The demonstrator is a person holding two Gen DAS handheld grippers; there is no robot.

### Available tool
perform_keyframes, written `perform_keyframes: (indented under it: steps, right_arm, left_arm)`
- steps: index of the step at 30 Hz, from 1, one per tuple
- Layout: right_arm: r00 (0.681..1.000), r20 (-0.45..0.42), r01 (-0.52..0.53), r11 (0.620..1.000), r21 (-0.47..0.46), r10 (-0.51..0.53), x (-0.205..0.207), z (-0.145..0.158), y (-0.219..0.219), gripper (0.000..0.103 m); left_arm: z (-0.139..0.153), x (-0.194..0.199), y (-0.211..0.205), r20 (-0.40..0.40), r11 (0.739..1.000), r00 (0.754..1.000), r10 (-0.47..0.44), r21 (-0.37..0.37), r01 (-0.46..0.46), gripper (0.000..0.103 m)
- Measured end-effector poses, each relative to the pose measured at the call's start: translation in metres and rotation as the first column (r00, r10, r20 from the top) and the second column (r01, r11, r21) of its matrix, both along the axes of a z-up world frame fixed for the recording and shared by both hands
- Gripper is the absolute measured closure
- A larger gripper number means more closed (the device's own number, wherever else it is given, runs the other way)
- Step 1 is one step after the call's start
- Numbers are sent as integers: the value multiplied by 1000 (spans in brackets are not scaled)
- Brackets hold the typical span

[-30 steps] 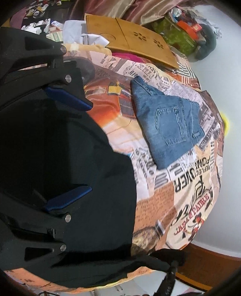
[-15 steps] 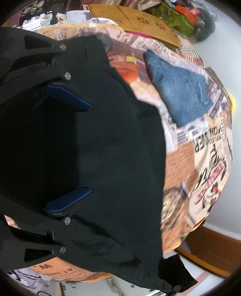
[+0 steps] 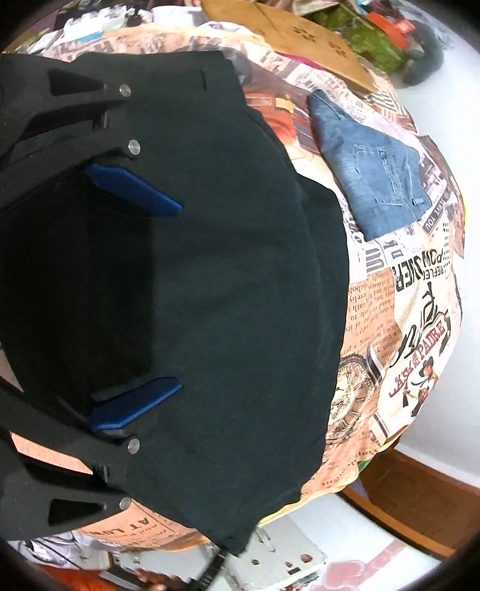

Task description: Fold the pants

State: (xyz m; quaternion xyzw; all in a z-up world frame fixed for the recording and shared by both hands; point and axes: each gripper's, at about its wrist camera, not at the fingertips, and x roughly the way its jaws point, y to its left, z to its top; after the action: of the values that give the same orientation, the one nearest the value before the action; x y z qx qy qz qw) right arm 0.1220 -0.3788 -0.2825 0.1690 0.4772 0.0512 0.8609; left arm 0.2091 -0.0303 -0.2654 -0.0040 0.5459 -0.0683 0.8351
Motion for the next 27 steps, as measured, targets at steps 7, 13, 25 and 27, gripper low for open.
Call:
perform_keyframes:
  steps: [7, 13, 25, 27]
  right_arm:
    - [998, -50, 22, 999, -47, -24, -3, -3, 2, 93]
    - [999, 30, 41, 982, -185, -37, 4, 32, 19, 39]
    - [950, 180, -218, 956, -199, 254, 63, 90, 128, 36]
    - [931, 196, -275, 943, -186, 309, 71, 94, 153, 36]
  left_arm:
    - [8, -5, 5, 14, 1000, 1000, -5, -5, 5, 11]
    - [36, -13, 33, 99, 999, 994, 43, 0, -43, 11]
    - [61, 1, 183, 167, 944, 930, 328, -11, -331, 10]
    - [53, 5, 204, 144, 934, 924, 355, -24, -356, 10]
